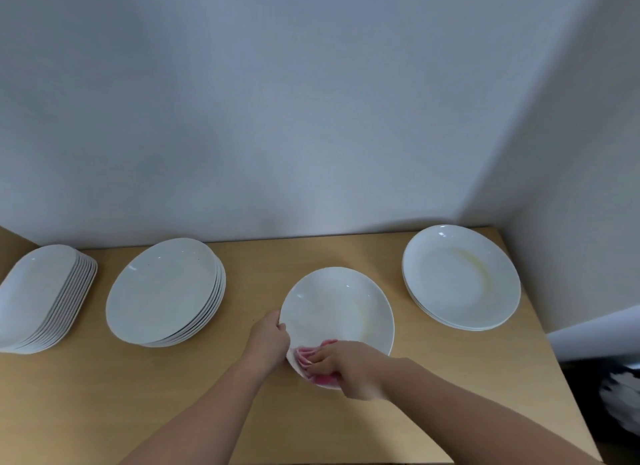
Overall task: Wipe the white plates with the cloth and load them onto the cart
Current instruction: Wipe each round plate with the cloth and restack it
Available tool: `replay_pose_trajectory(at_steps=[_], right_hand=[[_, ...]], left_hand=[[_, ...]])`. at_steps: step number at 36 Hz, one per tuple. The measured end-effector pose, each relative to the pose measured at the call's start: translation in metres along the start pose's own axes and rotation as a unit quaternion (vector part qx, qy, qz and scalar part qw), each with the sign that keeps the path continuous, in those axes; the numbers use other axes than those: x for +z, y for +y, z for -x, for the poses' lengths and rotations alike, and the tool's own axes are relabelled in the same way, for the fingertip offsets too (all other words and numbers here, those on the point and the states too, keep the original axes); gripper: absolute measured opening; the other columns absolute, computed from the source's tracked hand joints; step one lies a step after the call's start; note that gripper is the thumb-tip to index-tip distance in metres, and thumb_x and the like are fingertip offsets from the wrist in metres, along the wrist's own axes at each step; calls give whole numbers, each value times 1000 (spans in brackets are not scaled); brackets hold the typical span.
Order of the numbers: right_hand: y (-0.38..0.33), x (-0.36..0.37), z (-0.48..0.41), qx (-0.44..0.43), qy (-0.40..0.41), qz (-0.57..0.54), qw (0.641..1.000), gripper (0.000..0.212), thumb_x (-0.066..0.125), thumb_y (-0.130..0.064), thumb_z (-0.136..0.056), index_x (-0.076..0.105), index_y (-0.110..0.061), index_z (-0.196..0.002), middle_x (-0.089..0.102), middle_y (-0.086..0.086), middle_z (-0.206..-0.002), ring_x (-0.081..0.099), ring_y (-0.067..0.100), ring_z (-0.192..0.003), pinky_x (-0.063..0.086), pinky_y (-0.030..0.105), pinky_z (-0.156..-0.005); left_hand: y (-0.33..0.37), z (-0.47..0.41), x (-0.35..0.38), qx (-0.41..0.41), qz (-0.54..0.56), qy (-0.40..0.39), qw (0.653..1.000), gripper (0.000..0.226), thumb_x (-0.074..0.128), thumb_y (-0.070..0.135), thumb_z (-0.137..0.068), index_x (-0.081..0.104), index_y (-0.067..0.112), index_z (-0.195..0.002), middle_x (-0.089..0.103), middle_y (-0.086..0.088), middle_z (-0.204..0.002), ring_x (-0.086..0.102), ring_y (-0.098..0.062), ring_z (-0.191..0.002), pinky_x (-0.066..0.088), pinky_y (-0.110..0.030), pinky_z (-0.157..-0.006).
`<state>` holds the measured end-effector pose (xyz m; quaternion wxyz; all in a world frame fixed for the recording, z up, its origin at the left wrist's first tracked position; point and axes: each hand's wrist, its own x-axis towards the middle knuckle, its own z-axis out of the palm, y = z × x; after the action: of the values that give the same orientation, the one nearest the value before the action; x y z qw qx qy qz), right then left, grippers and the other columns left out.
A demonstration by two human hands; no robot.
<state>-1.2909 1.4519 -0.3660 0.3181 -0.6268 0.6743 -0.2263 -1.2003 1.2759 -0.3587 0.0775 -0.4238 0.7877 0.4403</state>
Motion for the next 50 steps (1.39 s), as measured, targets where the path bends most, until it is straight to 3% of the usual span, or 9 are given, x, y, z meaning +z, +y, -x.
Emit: replay_pose_trajectory(at_steps=[4, 9, 13, 18, 22, 35, 40, 44, 50], right_hand=[[7, -17, 20, 18, -56, 2, 998, 35, 52, -4, -96, 64, -15, -126, 52, -5, -142, 30, -2, -138, 12, 11, -112], [10, -49, 29, 60, -174, 113, 976, 57, 47, 10, -85, 63, -24, -128, 50, -10, -142, 37, 11, -136, 35, 33, -109], [17, -72, 30, 113, -238, 211, 941, 43, 51, 0, -89, 67, -24, -121, 59, -10, -130, 48, 17, -125, 43, 33, -100], [38, -78, 22, 120, -171, 349, 914, 43, 35, -11, -99, 48, -19, -140, 39, -5, -151, 33, 12, -140, 26, 33, -113], [47, -68, 14, 134, -98, 392, 905, 35, 37, -16, -100, 57, -15, -128, 48, 0, -142, 35, 17, -137, 23, 35, -113], [53, -52, -29, 145, -27, 260, 954, 68, 43, -5, -95, 13, -22, -154, 4, -4, -162, -4, 14, -149, -10, 33, -118], [48, -43, -36, 116, -17, 220, 968, 74, 51, 0, -90, 21, -26, -152, 5, -8, -162, -9, 10, -148, -18, 26, -110], [37, -37, -31, 40, -52, 199, 978, 65, 54, 1, -87, 43, -25, -145, 17, -8, -160, -2, 7, -148, -22, 17, -106], [24, -27, -1, -27, -74, 169, 982, 41, 54, -4, -92, 58, -13, -132, 31, -3, -156, 12, 7, -147, -13, 14, -112]], left_hand=[[0, 0, 0, 16, -3, -11, 1000, 32, 37, 7, -92, 54, 30, -107, 61, 8, -95, 58, -9, -86, 46, -25, -64], [3, -2, -1, 23, -17, -32, 999, 49, 35, 4, -91, 47, 28, -132, 57, 14, -97, 55, -4, -88, 42, -22, -60], [4, -3, 0, 30, -28, -31, 999, 54, 35, 1, -90, 44, 27, -137, 53, 15, -98, 51, 1, -86, 40, -16, -60], [5, -1, 0, 36, -33, -31, 998, 55, 36, 0, -90, 45, 28, -137, 52, 21, -94, 52, 1, -84, 39, -14, -58], [6, 0, 0, 33, -30, -35, 998, 56, 36, 0, -89, 45, 28, -136, 53, 20, -95, 53, 0, -85, 41, -15, -60], [11, 0, -1, 26, -53, -32, 998, 53, 37, -5, -90, 46, 19, -136, 59, 7, -99, 57, -11, -86, 47, -20, -66], [14, 1, 0, 27, -66, -30, 997, 56, 38, -1, -96, 31, 14, -150, 56, -13, -132, 51, -11, -85, 40, -6, -59], [14, 3, -1, 13, -11, -39, 999, 51, 38, 1, -90, 48, 20, -136, 61, 5, -105, 58, -10, -87, 47, -18, -62], [15, 4, -4, 1, 26, -43, 999, 54, 37, 10, -82, 49, 27, -132, 58, 14, -99, 56, -4, -88, 44, -20, -59]])
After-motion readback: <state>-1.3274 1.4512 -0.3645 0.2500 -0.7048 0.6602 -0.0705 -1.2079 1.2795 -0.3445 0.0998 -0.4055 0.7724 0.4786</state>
